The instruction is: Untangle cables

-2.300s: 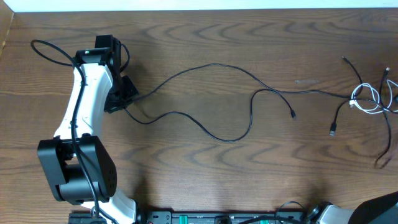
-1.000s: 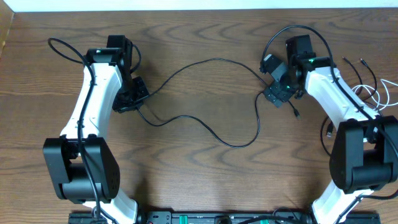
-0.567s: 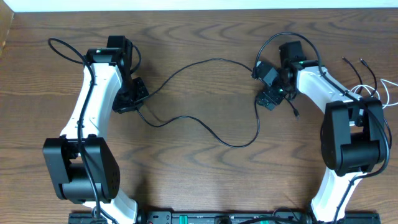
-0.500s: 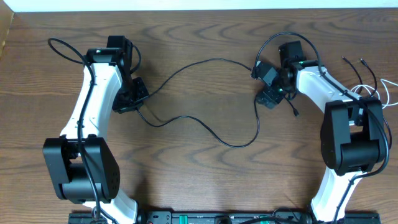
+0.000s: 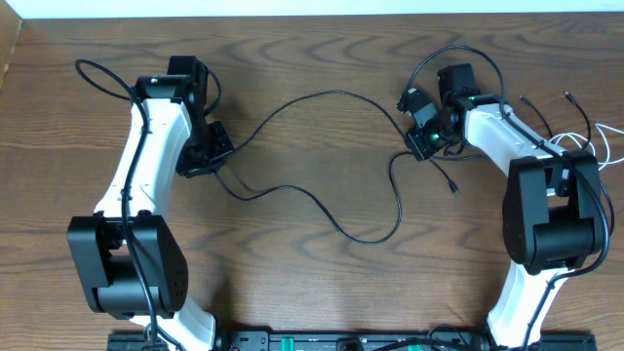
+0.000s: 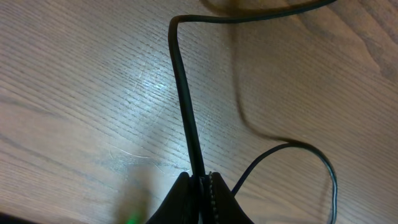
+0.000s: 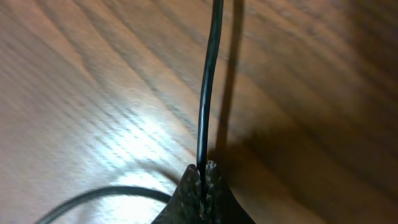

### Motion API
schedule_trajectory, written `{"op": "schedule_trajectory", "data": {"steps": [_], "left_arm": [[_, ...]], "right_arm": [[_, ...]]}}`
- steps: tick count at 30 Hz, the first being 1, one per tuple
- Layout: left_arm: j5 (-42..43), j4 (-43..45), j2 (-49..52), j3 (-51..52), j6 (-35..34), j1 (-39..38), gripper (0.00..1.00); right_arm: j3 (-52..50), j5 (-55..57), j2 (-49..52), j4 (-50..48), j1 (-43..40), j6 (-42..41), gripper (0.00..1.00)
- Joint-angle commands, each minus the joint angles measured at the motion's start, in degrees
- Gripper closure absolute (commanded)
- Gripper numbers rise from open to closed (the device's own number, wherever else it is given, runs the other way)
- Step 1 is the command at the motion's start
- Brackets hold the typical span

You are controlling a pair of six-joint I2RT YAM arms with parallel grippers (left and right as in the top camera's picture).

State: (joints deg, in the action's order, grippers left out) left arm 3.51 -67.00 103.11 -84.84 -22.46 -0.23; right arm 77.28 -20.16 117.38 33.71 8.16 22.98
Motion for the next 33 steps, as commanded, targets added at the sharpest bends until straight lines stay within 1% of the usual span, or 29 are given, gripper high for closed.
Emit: {"op": "schedule_trajectory", "data": {"steps": [1, 3, 5, 7, 9, 10, 12, 14, 15, 17, 19, 21, 22, 25, 28, 31, 32, 33], "left_arm": [[-0.7, -0.2, 0.5, 0.1, 0.3, 0.1, 0.92], [-0.7, -0.3, 0.5, 0.1, 0.3, 0.1, 0.92], [-0.7, -0.3, 0.5, 0.1, 0.3, 0.1, 0.93], [-0.7, -0.3, 0.5, 0.1, 0.3, 0.1, 0.93], [-0.7, -0.2, 0.5, 0.1, 0.3, 0.1, 0.93], [-0.7, 0.0, 0.5, 0.1, 0.3, 0.1, 0.93], [-0.7, 0.2, 0.5, 0.1, 0.3, 0.1, 0.93], [-0.7, 0.2, 0.5, 0.1, 0.3, 0.1, 0.93], [-0.7, 0.2, 0.5, 0.1, 0.3, 0.1, 0.93], [-0.7, 0.2, 0.5, 0.1, 0.3, 0.1, 0.92], [-0.7, 0.0, 0.5, 0.1, 0.3, 0.1, 0.92], [-0.7, 0.0, 0.5, 0.1, 0.3, 0.1, 0.93], [-0.7, 0.0, 0.5, 0.1, 0.3, 0.1, 0.93], [-0.7, 0.0, 0.5, 0.1, 0.3, 0.1, 0.93], [-0.7, 0.0, 0.5, 0.1, 0.3, 0.1, 0.93], [-0.7, 0.0, 0.5, 0.1, 0.3, 0.1, 0.93], [-0.7, 0.0, 0.5, 0.1, 0.3, 0.1, 0.92], [-0.7, 0.0, 0.5, 0.1, 0.3, 0.1, 0.93]], "right_arm": [[3.1, -6.5, -3.1, 2.3, 0.1, -5.0, 0.99], [5.2, -6.3, -6.1, 5.2, 0.0, -5.2, 0.99], [7.7, -2.4, -9.9, 7.8, -0.2, -6.5, 0.99], [9.7, 3.8, -14.1, 8.7, -0.6, -12.8, 0.99], [10.3, -0.3, -17.9, 10.0, -0.7, -18.3, 0.99], [10.3, -6.2, -19.5, 11.4, -0.5, -20.7, 0.99], [10.3, -12.2, -20.9, 12.8, 0.3, -24.5, 0.99], [10.3, -12.7, -21.6, 14.6, 1.7, -32.3, 0.99], [10.3, -12.2, -21.6, 15.8, 2.4, -34.8, 0.99], [10.0, -6.5, -21.4, 19.8, 5.2, -39.7, 0.99], [10.0, 1.7, -21.1, 23.9, 7.6, -41.3, 0.99], [9.5, 12.3, -20.3, 28.6, 10.4, -43.1, 0.99], [9.0, 14.3, -20.1, 29.7, 11.3, -43.3, 0.99], [5.8, 14.8, -19.3, 30.2, 13.1, -43.3, 0.96], [0.5, 15.5, -18.8, 26.6, 13.7, -44.8, 0.96], [-4.3, 15.1, -18.8, 20.9, 13.7, -45.2, 0.85], [-5.4, 15.0, -18.8, 19.2, 13.7, -45.3, 0.83], [-6.2, 15.0, -18.8, 18.2, 13.7, -45.3, 0.77]]}}
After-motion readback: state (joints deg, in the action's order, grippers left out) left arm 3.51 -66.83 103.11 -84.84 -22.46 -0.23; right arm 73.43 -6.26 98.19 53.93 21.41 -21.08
